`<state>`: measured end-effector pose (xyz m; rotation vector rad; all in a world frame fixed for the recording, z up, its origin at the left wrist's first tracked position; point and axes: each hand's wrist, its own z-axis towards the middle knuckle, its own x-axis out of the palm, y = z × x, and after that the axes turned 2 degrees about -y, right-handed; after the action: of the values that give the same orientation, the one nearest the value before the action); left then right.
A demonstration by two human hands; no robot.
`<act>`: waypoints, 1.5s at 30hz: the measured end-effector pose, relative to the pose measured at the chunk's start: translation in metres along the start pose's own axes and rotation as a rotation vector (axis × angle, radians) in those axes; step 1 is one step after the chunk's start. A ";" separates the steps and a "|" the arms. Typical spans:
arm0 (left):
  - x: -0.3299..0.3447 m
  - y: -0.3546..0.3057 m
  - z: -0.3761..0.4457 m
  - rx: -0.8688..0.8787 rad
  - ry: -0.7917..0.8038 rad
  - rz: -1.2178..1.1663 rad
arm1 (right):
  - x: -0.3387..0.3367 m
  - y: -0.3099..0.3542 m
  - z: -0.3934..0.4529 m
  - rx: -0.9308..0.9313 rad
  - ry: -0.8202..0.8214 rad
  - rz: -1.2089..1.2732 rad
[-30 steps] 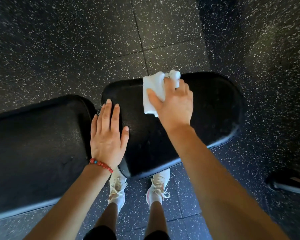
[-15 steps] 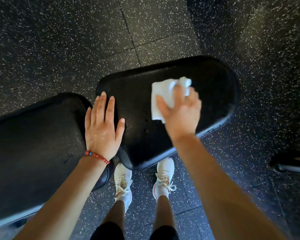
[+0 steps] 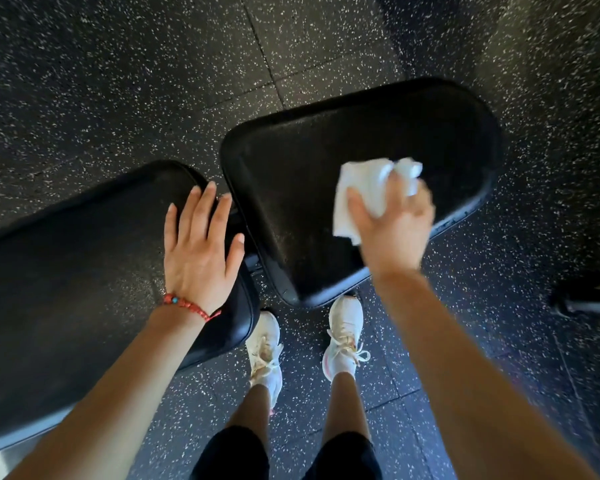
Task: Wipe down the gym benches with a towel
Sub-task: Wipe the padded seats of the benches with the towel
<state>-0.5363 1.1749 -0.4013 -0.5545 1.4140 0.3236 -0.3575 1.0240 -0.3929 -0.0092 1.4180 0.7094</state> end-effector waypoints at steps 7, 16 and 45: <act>-0.004 -0.009 0.004 0.046 -0.009 -0.030 | 0.004 0.026 -0.047 -0.257 -0.018 0.010; 0.000 -0.076 0.035 0.258 0.033 -0.121 | -0.017 -0.020 -0.034 0.722 -0.148 0.304; 0.018 -0.120 0.051 0.289 0.134 -0.033 | -0.030 -0.082 0.057 0.490 -0.088 0.172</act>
<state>-0.4275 1.1010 -0.3955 -0.3671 1.5467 0.0531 -0.2694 0.9687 -0.3881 0.5254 1.4865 0.4789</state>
